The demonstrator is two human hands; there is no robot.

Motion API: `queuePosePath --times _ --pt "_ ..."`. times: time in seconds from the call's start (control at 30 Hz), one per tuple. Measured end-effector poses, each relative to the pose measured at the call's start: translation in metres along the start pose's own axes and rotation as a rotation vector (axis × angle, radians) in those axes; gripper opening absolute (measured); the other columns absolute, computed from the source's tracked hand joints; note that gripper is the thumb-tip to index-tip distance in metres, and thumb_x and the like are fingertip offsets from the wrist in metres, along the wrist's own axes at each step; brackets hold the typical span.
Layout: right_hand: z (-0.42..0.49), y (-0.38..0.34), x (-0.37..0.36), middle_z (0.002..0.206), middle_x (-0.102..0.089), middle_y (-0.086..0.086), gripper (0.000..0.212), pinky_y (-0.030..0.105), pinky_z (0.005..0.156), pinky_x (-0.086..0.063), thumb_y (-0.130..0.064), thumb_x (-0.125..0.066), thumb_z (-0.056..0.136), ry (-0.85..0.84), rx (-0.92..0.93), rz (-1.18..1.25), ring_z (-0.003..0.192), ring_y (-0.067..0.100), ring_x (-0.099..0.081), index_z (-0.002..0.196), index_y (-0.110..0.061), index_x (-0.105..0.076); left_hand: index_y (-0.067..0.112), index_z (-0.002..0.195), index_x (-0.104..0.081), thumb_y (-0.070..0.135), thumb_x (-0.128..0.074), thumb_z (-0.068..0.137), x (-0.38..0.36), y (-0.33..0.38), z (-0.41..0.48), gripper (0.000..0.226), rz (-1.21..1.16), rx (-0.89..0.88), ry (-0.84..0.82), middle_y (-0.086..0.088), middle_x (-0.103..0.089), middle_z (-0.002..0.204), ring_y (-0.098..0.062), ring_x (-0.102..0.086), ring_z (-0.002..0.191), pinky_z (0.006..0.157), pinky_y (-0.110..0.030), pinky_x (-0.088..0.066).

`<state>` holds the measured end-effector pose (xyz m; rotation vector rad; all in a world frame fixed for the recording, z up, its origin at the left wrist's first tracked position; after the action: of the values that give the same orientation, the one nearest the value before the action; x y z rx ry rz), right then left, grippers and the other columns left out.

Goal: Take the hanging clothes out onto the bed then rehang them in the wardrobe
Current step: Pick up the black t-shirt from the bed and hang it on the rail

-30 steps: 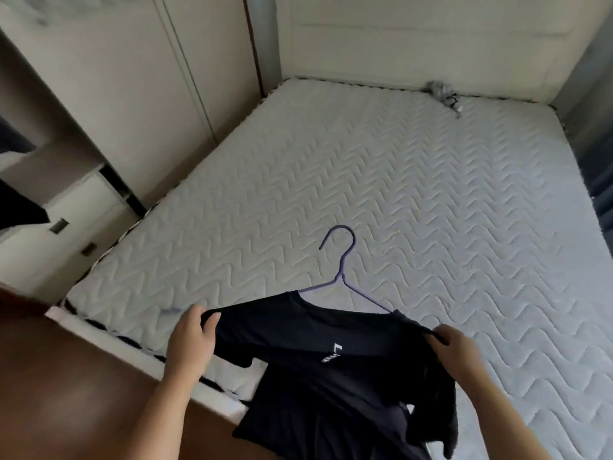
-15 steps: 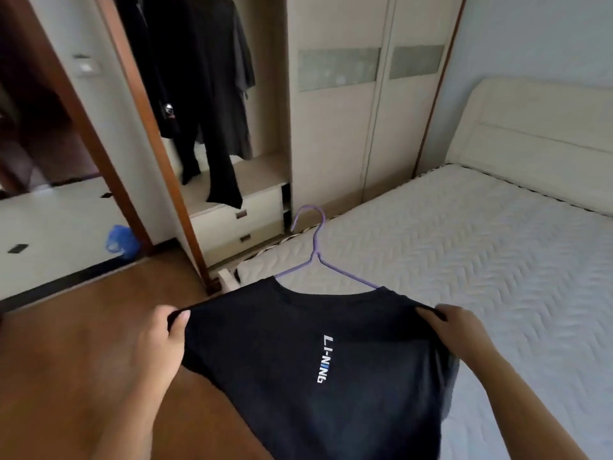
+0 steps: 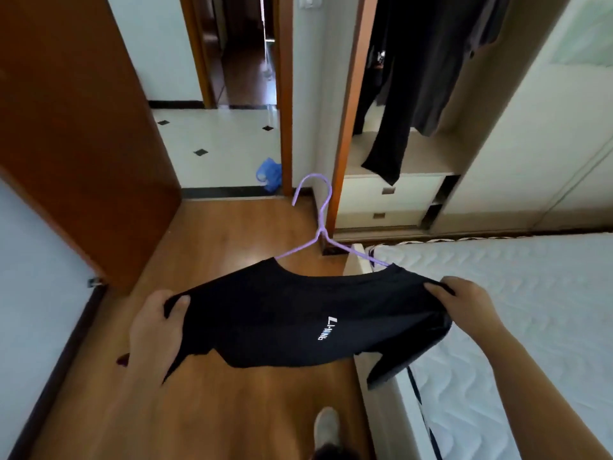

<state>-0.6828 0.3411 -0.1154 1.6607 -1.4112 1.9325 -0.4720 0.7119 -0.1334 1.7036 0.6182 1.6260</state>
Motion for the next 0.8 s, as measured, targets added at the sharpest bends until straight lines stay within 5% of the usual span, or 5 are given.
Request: queuePosePath --times 0.13,0.33,0.53,0.7,0.8 --pt "0.077 -0.014 -0.029 0.056 -0.050 0.000 0.039 0.021 0.053 -0.033 -0.030 -0.055 0.089 -0.048 0.015 0.035 0.061 0.021 -0.047 0.054 -0.017 -0.044 0.017 0.094 -0.051 0.026 -0.044 0.094 -0.028 0.006 0.053 0.012 -0.026 0.072 -0.006 0.005 -0.051 0.082 -0.018 -0.049 0.084 0.076 -0.032 -0.034" --pt "0.177 -0.024 -0.038 0.062 -0.054 0.005 0.030 0.031 0.056 -0.035 -0.027 -0.055 0.090 -0.107 -0.061 0.110 0.067 0.026 -0.049 0.064 -0.011 -0.052 0.010 0.104 -0.054 0.028 -0.042 0.095 -0.071 0.042 0.144 0.024 0.024 0.124 -0.135 -0.009 -0.057 0.096 -0.025 -0.054 0.090 0.077 -0.039 -0.042" --pt "0.264 -0.042 -0.038 0.070 -0.056 0.007 0.021 0.031 0.064 -0.030 -0.024 -0.054 0.090 -0.067 -0.121 0.151 0.075 0.027 -0.048 0.075 -0.010 -0.056 0.009 0.103 -0.052 0.025 -0.041 0.096 -0.121 0.072 0.225 0.021 0.025 0.118 -0.166 -0.004 -0.055 0.088 -0.015 -0.051 0.076 0.061 -0.027 -0.038" --pt "0.345 -0.070 -0.052 0.063 -0.052 -0.004 0.032 0.023 0.054 -0.034 -0.026 -0.057 0.089 -0.059 -0.127 0.124 0.070 0.025 -0.050 0.059 -0.024 -0.046 0.008 0.106 -0.050 0.030 -0.039 0.096 -0.156 0.074 0.314 0.027 -0.014 0.193 -0.274 -0.004 -0.054 0.095 -0.021 -0.052 0.086 0.070 -0.032 -0.039" --pt "0.395 -0.093 -0.061 0.063 -0.052 -0.002 0.027 0.031 0.056 -0.033 -0.025 -0.056 0.089 -0.023 -0.149 0.097 0.074 0.027 -0.050 0.065 -0.018 -0.049 0.015 0.111 -0.048 0.035 -0.038 0.095 -0.176 0.080 0.386 0.027 -0.032 0.204 -0.358 -0.002 -0.053 0.103 -0.018 -0.051 0.089 0.081 -0.037 -0.042"
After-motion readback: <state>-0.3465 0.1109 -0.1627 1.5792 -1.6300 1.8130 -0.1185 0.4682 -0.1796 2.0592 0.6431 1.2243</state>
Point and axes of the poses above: each hand's wrist, its own z-axis towards the middle knuckle, its own x-axis out of the back of the hand, y = z × x, the point moved 1 cm from there along z, towards the middle knuckle
